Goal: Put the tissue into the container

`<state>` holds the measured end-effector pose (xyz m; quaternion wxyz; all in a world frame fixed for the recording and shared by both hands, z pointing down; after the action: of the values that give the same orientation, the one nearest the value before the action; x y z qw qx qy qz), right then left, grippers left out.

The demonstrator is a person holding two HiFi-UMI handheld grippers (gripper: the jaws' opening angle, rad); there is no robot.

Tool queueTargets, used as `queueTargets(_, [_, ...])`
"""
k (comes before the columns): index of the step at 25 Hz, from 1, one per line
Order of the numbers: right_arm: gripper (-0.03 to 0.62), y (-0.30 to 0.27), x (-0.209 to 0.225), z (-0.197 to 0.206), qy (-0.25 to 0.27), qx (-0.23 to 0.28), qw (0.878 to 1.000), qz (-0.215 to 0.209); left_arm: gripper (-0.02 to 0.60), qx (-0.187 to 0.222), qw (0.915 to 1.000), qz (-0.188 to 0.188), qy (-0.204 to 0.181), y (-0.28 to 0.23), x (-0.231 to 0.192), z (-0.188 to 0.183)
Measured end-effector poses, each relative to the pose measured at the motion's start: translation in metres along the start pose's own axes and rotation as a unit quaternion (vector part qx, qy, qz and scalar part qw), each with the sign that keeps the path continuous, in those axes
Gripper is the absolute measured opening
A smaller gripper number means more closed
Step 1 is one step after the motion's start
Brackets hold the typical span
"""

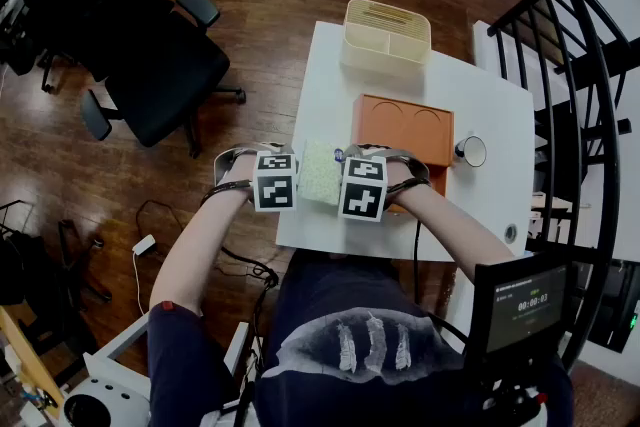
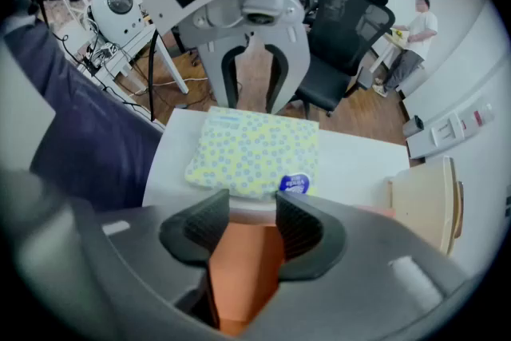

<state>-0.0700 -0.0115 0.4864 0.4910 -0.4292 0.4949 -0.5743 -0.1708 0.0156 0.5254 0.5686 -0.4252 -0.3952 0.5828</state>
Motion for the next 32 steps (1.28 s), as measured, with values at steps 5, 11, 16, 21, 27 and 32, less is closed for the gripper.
queueTargets(5, [0.147, 0.004, 0.008, -0.009, 0.003, -0.037, 0.999, -0.008, 0.120, 0.021, 0.9972, 0.070, 0.013, 0.000, -0.002, 0.003])
queueTargets(11, [0.003, 0.004, 0.008, 0.000, -0.004, -0.057, 0.998, -0.006, 0.002, 0.013, 0.9987, 0.047, 0.016, -0.010, -0.009, 0.015])
queueTargets(16, [0.002, -0.018, 0.002, -0.004, -0.002, -0.073, 0.997, -0.014, 0.002, 0.011, 0.9983, 0.057, 0.002, -0.015, -0.014, 0.008])
queueTargets(21, [0.002, -0.029, 0.005, -0.003, 0.002, -0.059, 0.998, -0.013, 0.002, 0.007, 0.9971, 0.073, -0.018, -0.020, -0.013, 0.004])
queueTargets(27, [0.002, -0.010, -0.004, -0.012, 0.018, -0.007, 1.000, -0.019, 0.002, -0.020, 0.9966, 0.064, -0.047, -0.017, -0.001, 0.003])
queueTargets(32, [0.002, 0.026, -0.020, -0.006, 0.017, 0.031, 0.999, -0.013, 0.008, -0.012, 0.9976, 0.024, -0.063, 0.010, 0.013, -0.008])
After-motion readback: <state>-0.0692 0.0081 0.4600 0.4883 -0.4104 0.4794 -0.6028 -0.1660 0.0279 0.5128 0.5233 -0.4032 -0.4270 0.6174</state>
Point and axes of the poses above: the fingertips, and each gripper's own axes: y backward along the fingers, x to its right, z out of its underside, the point moved 8 cm from there along y, backward along the fingers, and after that the axes turned 8 degrees about -y, right-handed, at the moved point
